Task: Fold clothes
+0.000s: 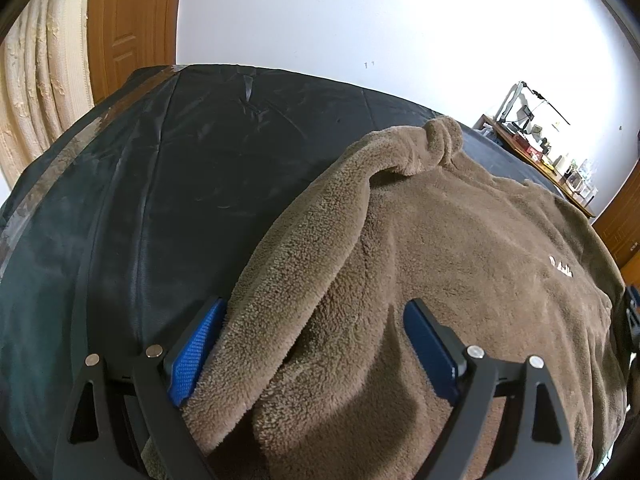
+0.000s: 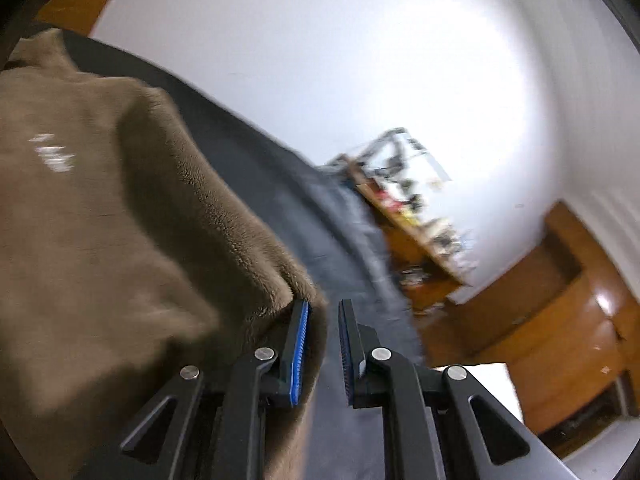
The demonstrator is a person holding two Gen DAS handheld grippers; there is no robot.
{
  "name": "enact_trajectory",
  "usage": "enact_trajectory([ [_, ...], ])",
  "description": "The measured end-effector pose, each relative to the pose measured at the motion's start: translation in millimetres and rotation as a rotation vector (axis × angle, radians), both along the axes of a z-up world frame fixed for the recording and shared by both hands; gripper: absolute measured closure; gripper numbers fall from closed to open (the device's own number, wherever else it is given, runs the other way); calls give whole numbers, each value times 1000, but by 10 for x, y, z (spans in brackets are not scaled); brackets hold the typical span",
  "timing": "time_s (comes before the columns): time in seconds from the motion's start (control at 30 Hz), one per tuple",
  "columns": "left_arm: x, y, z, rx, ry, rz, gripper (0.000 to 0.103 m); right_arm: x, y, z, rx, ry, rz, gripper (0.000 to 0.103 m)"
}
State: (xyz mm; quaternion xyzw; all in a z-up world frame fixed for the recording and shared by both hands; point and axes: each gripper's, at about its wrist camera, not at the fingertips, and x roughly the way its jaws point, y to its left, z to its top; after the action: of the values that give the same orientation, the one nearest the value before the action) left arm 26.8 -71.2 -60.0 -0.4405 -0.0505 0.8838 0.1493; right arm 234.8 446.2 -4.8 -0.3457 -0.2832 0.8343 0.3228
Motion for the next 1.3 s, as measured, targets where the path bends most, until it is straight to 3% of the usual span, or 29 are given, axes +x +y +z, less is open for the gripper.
enact_trajectory([
  [0.07, -5, -15, -1, 3, 0, -1, 11, -59, 156, 24, 62, 29, -49, 87],
  [0.13, -14, -25, -1, 5, 0, -1, 11, -85, 382, 130, -24, 58, -76, 87],
  [0.23, -15, -26, -2, 6, 1, -1, 11, 22, 611, 284, -331, 103, -61, 86],
  [0.43, -25, -22, -4, 2, 0, -2, 11, 571, 801, 212, -965, 109, 0, 83],
  [0.5, -38, -23, 2, 0, 0, -2, 11, 760, 800, 132, -1091, 117, -20, 75],
  [0.53, -38, -23, 2, 1, 0, -2, 11, 813, 771, 108, -1115, 115, -23, 63],
  [0.57, -38, -23, 1, 2, 0, -2, 11, 862, 729, 90, -1121, 111, -19, 39],
  [0.63, -36, -29, 0, 5, 0, -1, 11, 877, 602, 103, -1085, 107, -3, 27],
  [0.73, -41, -43, 0, 16, 0, 0, 11, 859, 421, 111, -1048, 92, 37, 27],
  [0.9, -37, -53, 3, 24, -1, 1, 11, 766, 303, -17, -856, 8, -1, 27],
  [0.93, -39, -50, 4, 22, -1, 1, 11, 761, 292, -54, -818, -11, -11, 33],
  [0.97, -40, -46, 4, 20, -2, 1, 11, 751, 313, -92, -792, -24, -22, 50],
  [1.07, -43, -43, 3, 17, -2, 0, 11, 740, 442, -134, -675, -56, -60, 69],
  [1.1, -44, -43, 2, 16, -2, -1, 11, 722, 507, -134, -632, -63, -80, 69],
  [1.2, -45, -42, 0, 14, -2, -2, 10, 517, 600, -177, -285, -139, -121, 69],
  [1.3, -49, -44, -2, 14, -2, -4, 9, 156, 833, -196, -137, -169, -138, 69],
])
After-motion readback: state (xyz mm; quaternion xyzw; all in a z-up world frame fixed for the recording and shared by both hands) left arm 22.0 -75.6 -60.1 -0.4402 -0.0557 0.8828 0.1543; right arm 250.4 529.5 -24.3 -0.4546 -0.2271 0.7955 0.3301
